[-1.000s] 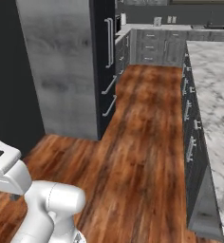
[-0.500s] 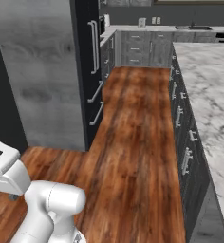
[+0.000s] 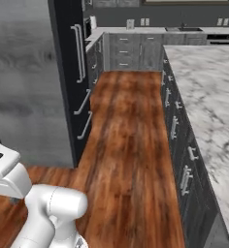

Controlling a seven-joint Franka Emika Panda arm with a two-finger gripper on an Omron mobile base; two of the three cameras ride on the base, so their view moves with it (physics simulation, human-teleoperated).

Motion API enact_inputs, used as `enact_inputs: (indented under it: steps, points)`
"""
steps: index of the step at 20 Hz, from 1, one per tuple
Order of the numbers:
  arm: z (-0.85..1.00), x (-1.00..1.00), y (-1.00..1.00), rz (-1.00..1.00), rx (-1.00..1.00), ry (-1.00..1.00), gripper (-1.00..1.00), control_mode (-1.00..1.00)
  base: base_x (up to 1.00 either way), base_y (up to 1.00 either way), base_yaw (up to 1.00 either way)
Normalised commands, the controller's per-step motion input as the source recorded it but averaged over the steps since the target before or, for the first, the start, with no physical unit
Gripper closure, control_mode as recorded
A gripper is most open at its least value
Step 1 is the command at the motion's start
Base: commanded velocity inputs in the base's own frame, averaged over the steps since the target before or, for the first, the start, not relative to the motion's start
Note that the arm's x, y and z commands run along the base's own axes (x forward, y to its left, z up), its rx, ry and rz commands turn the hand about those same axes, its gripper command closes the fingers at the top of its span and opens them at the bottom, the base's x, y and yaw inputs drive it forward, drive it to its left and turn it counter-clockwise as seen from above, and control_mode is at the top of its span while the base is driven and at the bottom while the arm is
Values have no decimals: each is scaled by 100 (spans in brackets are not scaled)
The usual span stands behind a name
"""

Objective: Pick the mug on the counter and place it in the cabinet with the handle facing the right, like the mugs already inside.

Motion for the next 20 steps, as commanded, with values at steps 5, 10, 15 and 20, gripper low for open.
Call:
enact_inputs:
  steps: [5,10,15,20]
  points:
    - [0,0,0,0,0,0,-100,100,51,25,-25]
    - [0,0,0,0,0,0,-100,100,14,8,-41]
    - [0,0,0,0,0,0,-100,100,0,0,-46]
    - [0,0,0,0,0,0,-100,100,7,0,-46]
